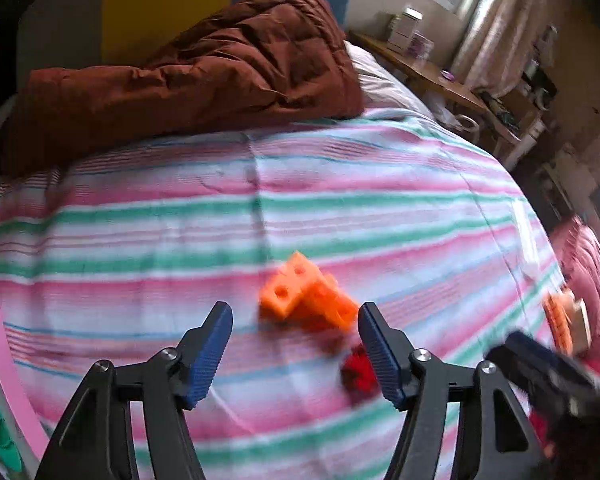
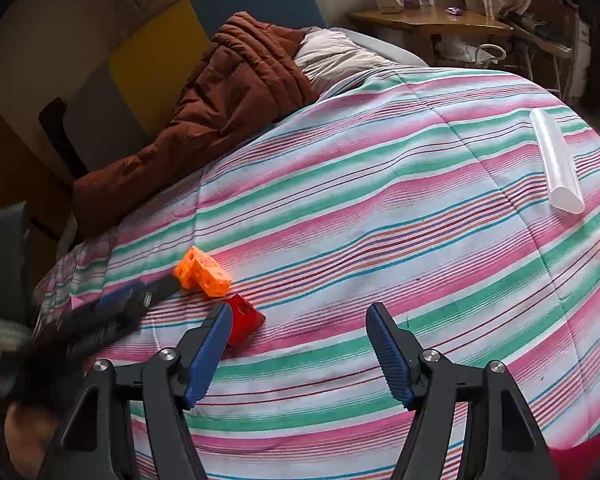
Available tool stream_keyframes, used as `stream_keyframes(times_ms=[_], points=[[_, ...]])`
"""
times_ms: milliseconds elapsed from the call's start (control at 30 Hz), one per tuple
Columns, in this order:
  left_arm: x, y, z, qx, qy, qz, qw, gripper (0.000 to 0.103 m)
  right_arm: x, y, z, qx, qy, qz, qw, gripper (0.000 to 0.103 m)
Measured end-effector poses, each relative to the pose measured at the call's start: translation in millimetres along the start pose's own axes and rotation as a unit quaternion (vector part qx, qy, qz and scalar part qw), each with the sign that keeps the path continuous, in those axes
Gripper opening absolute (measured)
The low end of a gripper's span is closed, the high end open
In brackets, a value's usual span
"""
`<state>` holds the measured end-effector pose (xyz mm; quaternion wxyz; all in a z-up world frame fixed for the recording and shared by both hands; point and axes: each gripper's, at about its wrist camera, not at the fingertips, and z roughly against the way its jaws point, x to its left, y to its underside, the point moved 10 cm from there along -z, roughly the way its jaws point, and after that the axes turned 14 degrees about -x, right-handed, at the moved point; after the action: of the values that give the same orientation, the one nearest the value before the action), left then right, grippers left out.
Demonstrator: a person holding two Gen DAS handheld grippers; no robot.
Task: Organize rigid objects
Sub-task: 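Grasp the orange linked cubes with the left tool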
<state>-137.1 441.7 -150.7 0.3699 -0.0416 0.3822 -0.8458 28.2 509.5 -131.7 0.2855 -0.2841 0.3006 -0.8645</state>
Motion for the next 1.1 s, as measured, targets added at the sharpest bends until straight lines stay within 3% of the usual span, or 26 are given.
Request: stream_keyframes(times_ms=[233, 267, 300, 333, 467, 733, 967, 1100], points=[[-7, -8, -36, 0.031, 0.021, 0.016, 0.9992, 0.066, 3, 5, -4, 0.012, -0.007, 0.0, 1.0, 0.073], [-8, -5, -40, 0.041, 0.023, 0.019, 0.9987, 0.063, 3, 6, -5, 0.015, -0.007, 0.0, 1.0, 0.073], [-6, 0, -43, 0.05, 0.021, 0.025, 0.9982, 0.049, 3, 7, -6, 0.017, -0.006, 0.001, 1.0, 0.073], [-4, 3, -44, 0.055, 0.023, 0.035, 0.9976, 0.05, 2, 8, -7, 0.019, -0.005, 0.001, 1.0, 0.073], [2, 14, -27, 0.045, 0.045, 0.065, 0.9959, 0.04, 1, 9, -9, 0.024, -0.005, -0.003, 1.0, 0.073], [28, 57, 23, 0.049, 0.035, 0.133, 0.9893, 0.039, -1, 10, -11, 0.027, 0.006, 0.01, 1.0, 0.073], [17, 86, 56, 0.063, 0.045, 0.088, 0.9931, 0.048, -1, 17, -18, 0.043, 0.005, 0.019, 0.999, 0.073], [11, 87, 69, 0.05, 0.057, 0.059, 0.9954, 0.064, 1, 21, -21, 0.05, 0.004, 0.024, 0.998, 0.073]])
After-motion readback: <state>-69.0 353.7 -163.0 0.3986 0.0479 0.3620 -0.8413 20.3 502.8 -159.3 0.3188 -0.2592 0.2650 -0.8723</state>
